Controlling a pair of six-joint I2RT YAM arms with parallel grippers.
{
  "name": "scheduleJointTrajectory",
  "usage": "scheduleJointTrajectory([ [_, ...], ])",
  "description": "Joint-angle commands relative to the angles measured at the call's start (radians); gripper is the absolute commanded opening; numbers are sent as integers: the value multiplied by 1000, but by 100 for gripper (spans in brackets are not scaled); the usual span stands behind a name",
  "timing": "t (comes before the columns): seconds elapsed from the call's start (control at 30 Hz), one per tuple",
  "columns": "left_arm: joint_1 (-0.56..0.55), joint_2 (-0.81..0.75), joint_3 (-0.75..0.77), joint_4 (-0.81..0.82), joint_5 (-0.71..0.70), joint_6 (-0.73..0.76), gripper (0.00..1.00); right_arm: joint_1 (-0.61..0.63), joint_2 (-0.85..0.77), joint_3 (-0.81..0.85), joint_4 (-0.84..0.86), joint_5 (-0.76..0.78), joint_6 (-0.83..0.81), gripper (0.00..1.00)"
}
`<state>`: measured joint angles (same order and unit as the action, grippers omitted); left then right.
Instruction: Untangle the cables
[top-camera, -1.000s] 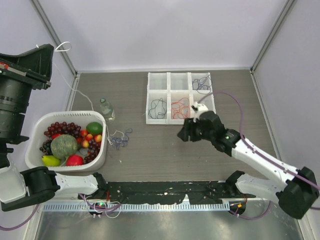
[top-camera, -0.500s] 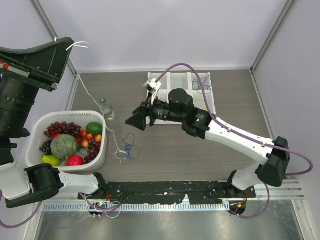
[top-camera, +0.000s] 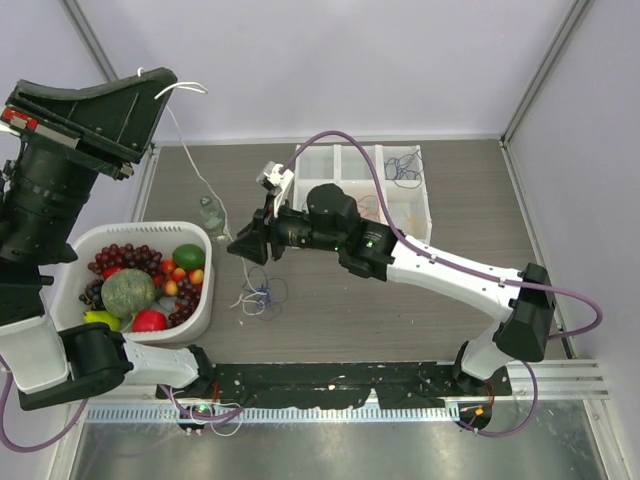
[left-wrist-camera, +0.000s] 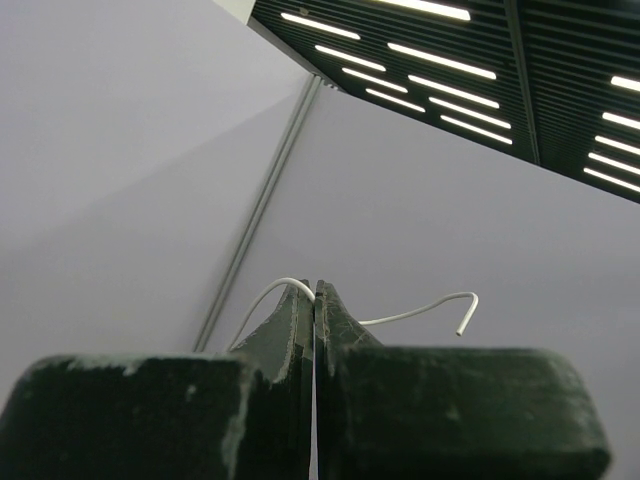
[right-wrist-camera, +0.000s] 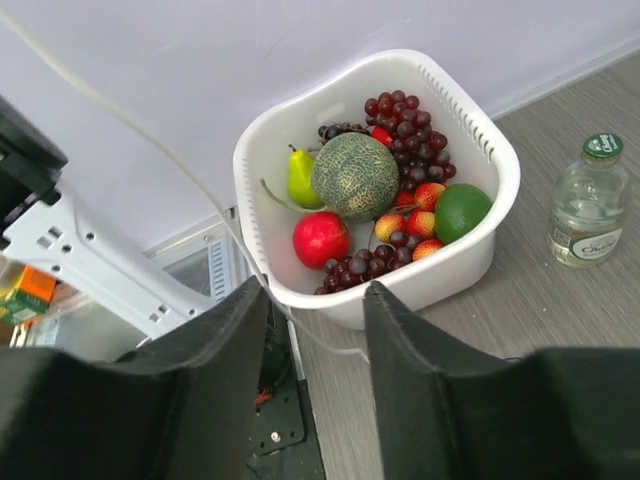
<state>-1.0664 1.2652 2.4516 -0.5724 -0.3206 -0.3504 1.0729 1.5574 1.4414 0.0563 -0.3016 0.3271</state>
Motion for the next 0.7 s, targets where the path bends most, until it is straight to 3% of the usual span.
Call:
scheduleJointTrajectory([
  [0.0,-3,8,38,74,41,-28,0,12,21,59,17,171,-22,35],
  [0.1,-1,19,52,109,55,-48,0,15,47,-4,62,254,-13,28],
  [0.23,-3,34,89,160,86,-94,0,16,124,-120,148,418,15,27],
  [0.33,-1,49,133,180,103,-120,0,10,231,-162,148,458,30,24],
  [0.43,-3,43,133,207,110,-136,0,-1,340,-193,155,404,79,22],
  [0.67,-3,2,43,201,78,-122,0,-30,209,-295,114,418,44,31],
])
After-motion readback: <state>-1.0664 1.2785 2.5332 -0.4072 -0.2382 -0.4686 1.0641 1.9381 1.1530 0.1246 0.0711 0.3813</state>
